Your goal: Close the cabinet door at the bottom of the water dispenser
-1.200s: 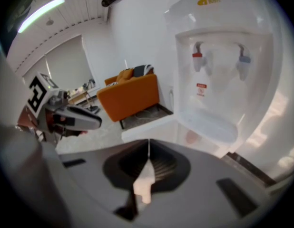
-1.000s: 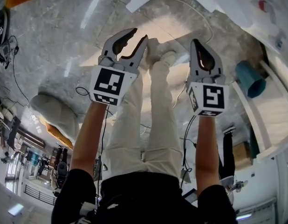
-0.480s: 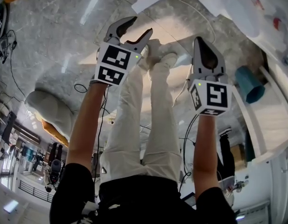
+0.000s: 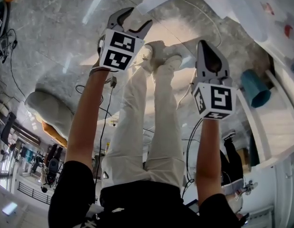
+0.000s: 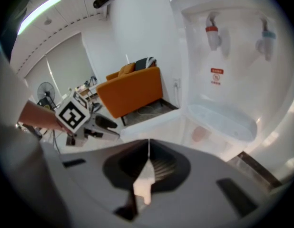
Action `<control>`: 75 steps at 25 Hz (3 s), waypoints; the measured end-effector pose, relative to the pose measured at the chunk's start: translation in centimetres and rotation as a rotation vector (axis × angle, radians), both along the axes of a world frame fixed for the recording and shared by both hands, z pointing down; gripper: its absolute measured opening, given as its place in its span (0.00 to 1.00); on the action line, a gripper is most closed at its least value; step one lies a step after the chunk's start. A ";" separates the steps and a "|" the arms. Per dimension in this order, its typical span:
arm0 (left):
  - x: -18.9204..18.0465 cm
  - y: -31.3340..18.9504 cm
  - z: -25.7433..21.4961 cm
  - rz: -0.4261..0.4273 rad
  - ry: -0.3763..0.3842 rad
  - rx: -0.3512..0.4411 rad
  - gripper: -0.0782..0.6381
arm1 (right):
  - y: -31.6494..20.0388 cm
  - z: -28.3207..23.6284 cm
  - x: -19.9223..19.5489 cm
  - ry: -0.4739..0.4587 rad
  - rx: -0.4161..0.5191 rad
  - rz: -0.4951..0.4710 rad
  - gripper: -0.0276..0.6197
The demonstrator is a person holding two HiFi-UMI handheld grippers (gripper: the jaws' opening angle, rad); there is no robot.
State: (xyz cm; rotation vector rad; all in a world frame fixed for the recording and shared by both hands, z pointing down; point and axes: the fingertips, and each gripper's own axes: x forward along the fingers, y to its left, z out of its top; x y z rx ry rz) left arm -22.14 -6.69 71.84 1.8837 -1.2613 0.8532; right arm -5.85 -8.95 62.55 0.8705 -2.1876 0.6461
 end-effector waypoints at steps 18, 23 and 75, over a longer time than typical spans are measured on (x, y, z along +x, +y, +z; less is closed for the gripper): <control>0.1 -1.4 4.2 0.093 -0.069 -0.076 0.49 | 1.6 1.7 1.0 0.003 -0.050 -0.032 0.10; 0.8 -0.8 4.6 0.123 -0.074 -0.092 0.49 | 1.8 2.1 1.6 0.015 -0.051 -0.021 0.10; 17.7 5.1 4.6 0.564 -0.032 -0.120 0.49 | 5.5 3.8 14.2 0.057 -0.057 0.225 0.10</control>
